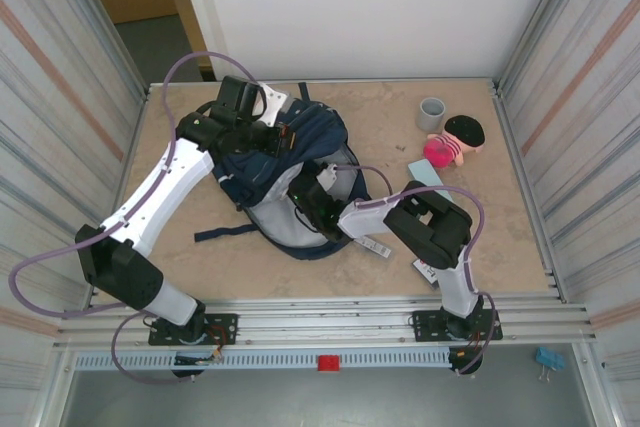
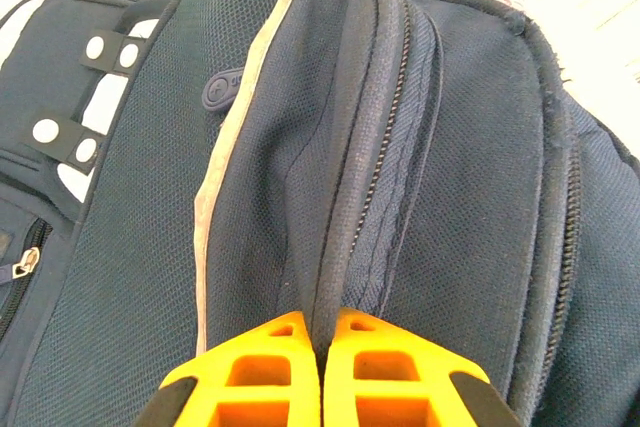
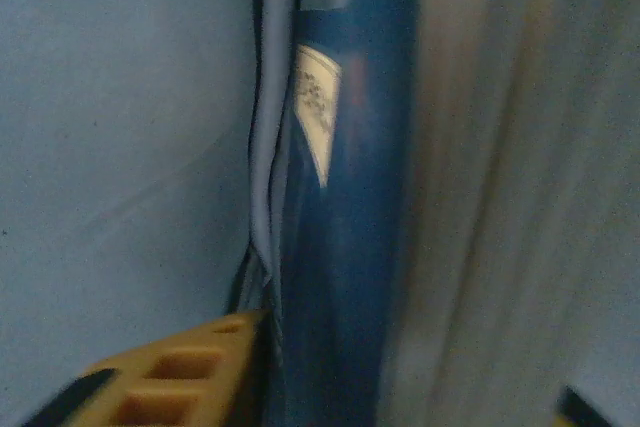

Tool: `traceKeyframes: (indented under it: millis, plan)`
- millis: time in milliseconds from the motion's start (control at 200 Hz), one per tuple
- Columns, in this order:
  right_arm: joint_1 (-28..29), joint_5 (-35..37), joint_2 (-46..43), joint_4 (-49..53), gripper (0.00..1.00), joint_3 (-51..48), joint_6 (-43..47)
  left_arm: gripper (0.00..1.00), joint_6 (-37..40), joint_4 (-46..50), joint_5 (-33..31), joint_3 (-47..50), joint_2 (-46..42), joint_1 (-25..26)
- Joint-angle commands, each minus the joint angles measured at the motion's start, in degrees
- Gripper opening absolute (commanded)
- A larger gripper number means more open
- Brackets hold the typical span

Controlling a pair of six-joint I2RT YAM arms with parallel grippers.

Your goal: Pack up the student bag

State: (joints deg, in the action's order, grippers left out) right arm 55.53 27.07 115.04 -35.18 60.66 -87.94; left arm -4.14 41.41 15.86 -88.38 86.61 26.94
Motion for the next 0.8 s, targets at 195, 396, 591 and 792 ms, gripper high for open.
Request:
traceKeyframes:
  millis: [195, 396, 591, 792]
  plan:
    - [0.23, -3.02, -8.11, 9.74, 0.56, -4.38, 0.23, 0.00, 2.12, -2.52, -5.66, -3.34, -0.66, -0.29]
    - [1.33, -3.28, -15.91, 14.44, 0.60, -8.97, 5.02, 0.00, 2.64, -3.46, -8.65, -1.59, -0.73, -0.46]
    - [1.51, -6.26, -29.00, 23.76, 0.61, -14.92, 11.69, 0.00, 2.36, -4.69, -8.32, 0.83, 0.19, -0.75]
    - [1.78, -6.62, -47.28, 38.94, 0.61, -18.15, 19.30, 0.00, 1.51, -4.04, -8.70, 2.27, 1.99, -0.75]
